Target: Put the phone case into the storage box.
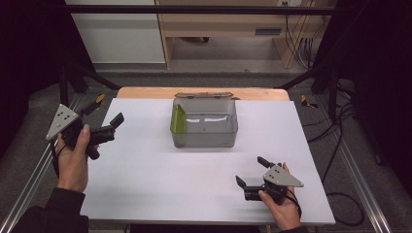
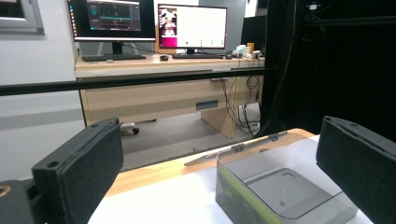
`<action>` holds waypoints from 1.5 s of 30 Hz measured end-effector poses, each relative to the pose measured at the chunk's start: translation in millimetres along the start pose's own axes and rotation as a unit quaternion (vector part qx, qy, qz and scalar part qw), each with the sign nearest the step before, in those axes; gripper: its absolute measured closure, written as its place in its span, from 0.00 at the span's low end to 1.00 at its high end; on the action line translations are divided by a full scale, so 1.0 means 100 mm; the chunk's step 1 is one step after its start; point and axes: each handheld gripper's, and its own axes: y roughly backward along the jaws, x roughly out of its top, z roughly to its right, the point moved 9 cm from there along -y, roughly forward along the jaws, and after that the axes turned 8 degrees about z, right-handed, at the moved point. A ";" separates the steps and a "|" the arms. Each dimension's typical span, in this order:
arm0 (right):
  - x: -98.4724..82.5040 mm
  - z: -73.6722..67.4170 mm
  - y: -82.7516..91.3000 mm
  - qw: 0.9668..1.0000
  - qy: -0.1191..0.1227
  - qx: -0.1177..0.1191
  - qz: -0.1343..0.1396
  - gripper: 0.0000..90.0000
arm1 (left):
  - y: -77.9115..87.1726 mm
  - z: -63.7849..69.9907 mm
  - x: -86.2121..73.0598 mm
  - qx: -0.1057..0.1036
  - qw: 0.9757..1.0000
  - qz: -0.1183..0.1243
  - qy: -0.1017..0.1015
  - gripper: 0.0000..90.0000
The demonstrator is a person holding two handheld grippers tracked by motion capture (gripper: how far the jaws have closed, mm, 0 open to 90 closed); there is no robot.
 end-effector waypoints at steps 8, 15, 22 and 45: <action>-0.01 0.00 0.00 1.000 0.002 0.000 -0.002 0.03 | 0.12 0.08 -0.02 -0.013 1.000 0.004 0.008 0.01; -0.01 -0.01 -0.01 1.000 0.004 0.001 -0.003 0.03 | 0.17 0.20 -0.12 -0.029 1.000 -0.005 -0.003 0.01; -0.01 -0.01 -0.01 1.000 0.004 0.000 -0.003 0.03 | 0.22 0.25 -0.17 -0.034 0.999 -0.003 0.004 0.01; -0.02 0.01 -0.01 1.000 0.015 -0.007 -0.005 0.03 | 0.46 0.41 -0.61 -0.044 0.999 -0.012 0.004 0.01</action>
